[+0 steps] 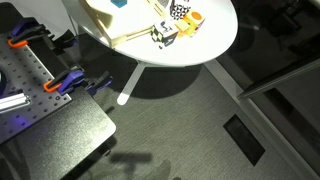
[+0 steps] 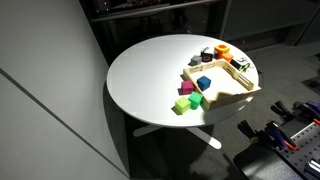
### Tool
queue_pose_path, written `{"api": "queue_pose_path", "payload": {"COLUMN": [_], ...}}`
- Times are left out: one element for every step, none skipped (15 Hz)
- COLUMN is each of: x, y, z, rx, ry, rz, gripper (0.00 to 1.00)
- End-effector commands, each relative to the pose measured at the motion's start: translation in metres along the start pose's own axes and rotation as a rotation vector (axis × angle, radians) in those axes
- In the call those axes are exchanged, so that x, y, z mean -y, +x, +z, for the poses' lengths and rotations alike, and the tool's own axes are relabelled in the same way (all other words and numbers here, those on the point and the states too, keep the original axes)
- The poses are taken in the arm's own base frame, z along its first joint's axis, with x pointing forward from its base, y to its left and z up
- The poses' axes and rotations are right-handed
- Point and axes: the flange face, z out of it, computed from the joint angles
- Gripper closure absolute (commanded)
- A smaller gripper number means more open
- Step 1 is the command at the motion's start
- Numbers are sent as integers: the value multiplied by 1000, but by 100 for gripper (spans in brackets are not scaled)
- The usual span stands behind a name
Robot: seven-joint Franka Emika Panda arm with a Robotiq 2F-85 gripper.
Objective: Place the blue block on top of the pink and green blocks
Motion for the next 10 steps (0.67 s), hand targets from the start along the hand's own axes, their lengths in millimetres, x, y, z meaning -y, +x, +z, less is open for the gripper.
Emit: {"api": "queue_pose_path", "payload": {"x": [-13,-15,-17,-17,-17,-15,-14,-12,-9,-7], "y": [20,26,31,37,43,49,56,63,71,78], "z": [18,25,32,39,46,53,61,69,76,83], "rx": [31,40,48,57,66,75,82,92,99,107], "ry": [34,38,39,38,36,34,31,29,26,22], "rz": [-32,-48,-61,-74,-84,-94,-102,-110,-113,-112], "gripper": [0,0,0,0,0,0,0,0,0,0]}}
